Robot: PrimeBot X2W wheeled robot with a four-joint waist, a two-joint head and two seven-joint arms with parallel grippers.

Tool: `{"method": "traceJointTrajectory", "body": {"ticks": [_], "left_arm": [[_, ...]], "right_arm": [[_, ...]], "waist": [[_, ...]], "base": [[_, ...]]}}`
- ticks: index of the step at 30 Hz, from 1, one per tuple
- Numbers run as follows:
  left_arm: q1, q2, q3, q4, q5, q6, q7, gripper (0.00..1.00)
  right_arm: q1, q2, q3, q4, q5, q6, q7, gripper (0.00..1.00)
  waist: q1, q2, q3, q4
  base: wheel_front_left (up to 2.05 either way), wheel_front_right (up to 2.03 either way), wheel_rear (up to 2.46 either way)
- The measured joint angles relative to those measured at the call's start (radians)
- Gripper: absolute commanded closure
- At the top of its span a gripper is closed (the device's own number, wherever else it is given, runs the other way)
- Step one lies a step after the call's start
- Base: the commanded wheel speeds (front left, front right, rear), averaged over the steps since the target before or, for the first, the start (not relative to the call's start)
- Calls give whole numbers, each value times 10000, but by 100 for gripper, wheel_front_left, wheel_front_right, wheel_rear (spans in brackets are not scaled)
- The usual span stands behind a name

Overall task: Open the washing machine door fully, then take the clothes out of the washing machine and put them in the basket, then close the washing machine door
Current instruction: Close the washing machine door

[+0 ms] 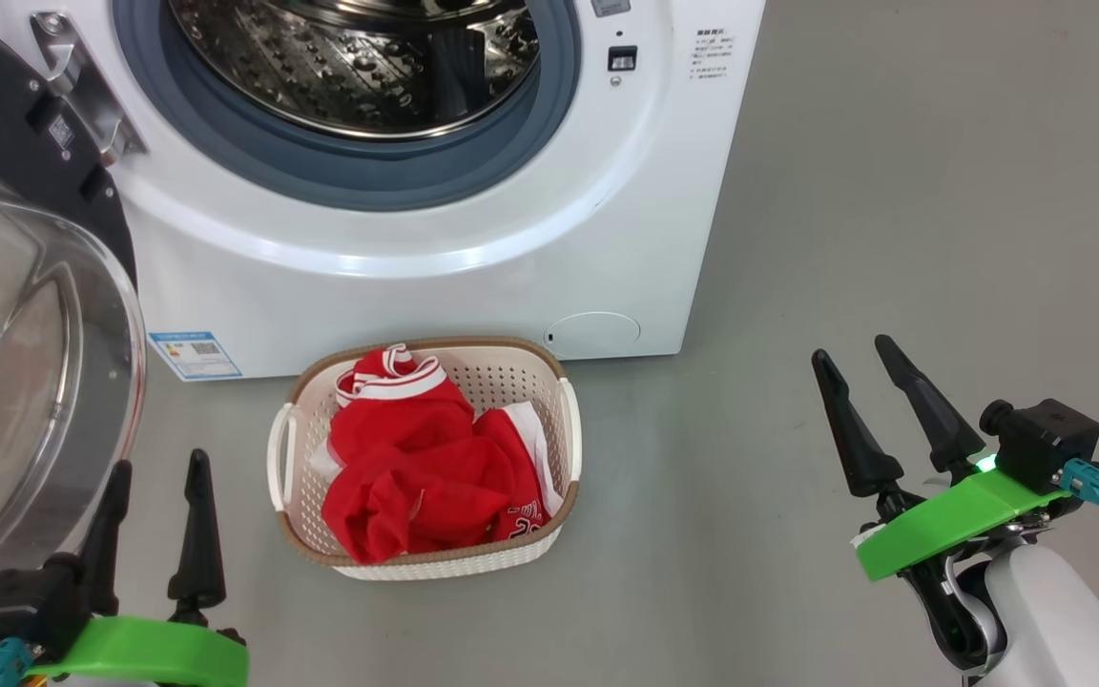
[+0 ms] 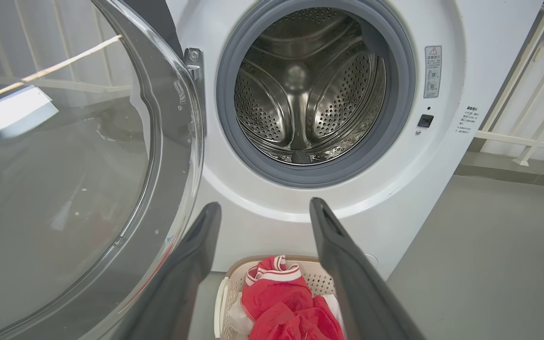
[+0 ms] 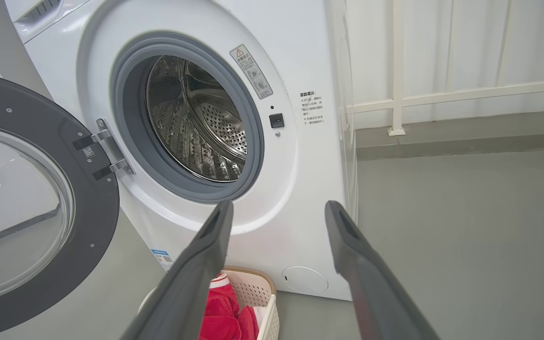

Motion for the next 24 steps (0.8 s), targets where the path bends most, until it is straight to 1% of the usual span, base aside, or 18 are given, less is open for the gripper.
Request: {"method": "traceJointTrajectory", "body": {"ticks": [13, 24], "left_arm": [[5, 0, -65, -2, 15, 0, 0, 0], [12, 4, -115, -4, 33, 35, 0, 0]], "right_arm": [[1, -33, 46, 13, 2, 0, 0, 0], [17, -84, 100, 54, 2, 0, 0, 0]], "waist": [[1, 0, -102, 95], [1, 0, -229, 564]], "base": [[0, 0, 0], [0, 0, 0]]}}
